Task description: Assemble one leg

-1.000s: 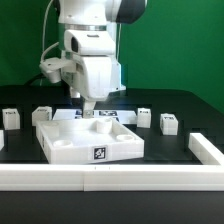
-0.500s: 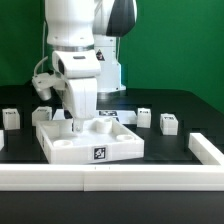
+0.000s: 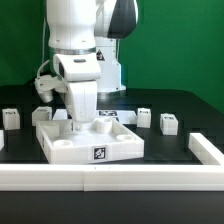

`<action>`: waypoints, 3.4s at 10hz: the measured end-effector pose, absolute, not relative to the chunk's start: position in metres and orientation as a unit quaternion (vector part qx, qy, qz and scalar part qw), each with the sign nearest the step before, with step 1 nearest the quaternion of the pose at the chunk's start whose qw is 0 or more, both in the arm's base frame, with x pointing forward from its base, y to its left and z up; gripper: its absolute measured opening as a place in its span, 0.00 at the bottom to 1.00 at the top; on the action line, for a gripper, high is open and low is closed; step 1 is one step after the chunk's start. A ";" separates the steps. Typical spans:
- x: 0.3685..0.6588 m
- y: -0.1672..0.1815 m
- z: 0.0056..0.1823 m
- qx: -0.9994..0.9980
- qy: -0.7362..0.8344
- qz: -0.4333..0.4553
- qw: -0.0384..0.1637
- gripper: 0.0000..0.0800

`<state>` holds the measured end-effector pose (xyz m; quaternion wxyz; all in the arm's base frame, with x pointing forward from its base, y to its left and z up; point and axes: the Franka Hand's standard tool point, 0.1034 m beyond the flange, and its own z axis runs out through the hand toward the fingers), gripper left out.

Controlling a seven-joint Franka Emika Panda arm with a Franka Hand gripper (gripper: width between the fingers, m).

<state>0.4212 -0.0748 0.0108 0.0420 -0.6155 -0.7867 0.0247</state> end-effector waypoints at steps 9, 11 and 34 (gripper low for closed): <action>0.424 -0.072 0.012 -0.625 -0.779 0.021 0.036 0.08; 0.430 -0.040 0.011 -0.659 -0.751 0.015 0.035 0.08; 0.488 0.064 0.012 -0.713 -0.700 -0.015 0.026 0.81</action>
Offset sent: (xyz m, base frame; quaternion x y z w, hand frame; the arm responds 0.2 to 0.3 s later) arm 0.0000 0.0000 0.0000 0.0000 0.0000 0.0000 1.0000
